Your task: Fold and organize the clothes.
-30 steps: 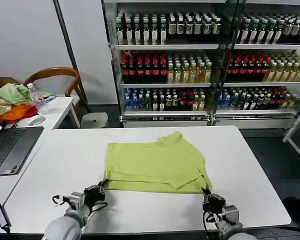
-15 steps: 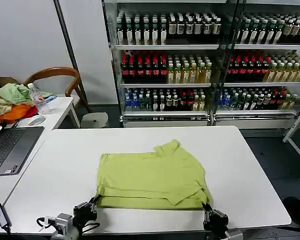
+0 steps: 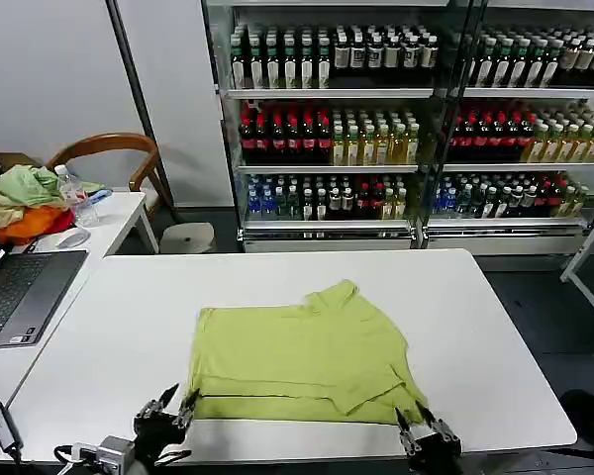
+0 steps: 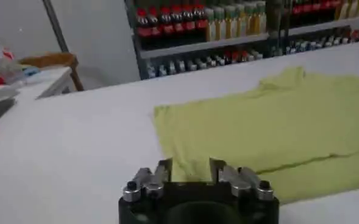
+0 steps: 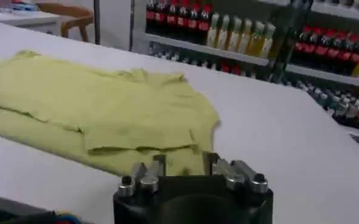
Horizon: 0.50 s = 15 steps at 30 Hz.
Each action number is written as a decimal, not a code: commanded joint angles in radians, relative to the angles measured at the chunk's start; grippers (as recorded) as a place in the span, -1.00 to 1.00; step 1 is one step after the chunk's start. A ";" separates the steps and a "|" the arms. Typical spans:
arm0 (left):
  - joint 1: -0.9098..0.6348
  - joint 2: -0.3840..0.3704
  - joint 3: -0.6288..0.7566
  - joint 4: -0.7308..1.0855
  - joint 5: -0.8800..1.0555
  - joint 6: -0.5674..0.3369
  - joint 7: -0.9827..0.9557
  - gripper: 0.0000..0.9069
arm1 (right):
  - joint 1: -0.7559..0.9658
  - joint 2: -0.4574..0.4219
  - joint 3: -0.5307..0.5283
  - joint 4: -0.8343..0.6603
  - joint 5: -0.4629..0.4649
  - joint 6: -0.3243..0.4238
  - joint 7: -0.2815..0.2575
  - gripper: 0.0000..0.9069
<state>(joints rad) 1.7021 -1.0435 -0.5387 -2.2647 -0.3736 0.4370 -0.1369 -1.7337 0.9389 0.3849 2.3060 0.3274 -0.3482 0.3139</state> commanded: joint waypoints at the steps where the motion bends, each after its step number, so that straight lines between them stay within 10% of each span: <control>1: -0.305 0.084 0.072 0.160 -0.120 0.010 -0.003 1.00 | 0.457 -0.002 -0.067 -0.166 0.160 -0.156 0.005 1.00; 15: -0.675 0.048 0.247 0.513 -0.174 0.016 0.049 1.00 | 1.046 0.262 -0.318 -0.699 0.280 -0.230 0.060 1.00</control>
<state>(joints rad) 1.3365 -1.0073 -0.4104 -2.0196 -0.4942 0.4492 -0.1062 -1.0856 1.0538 0.1990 1.9269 0.5066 -0.5125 0.3424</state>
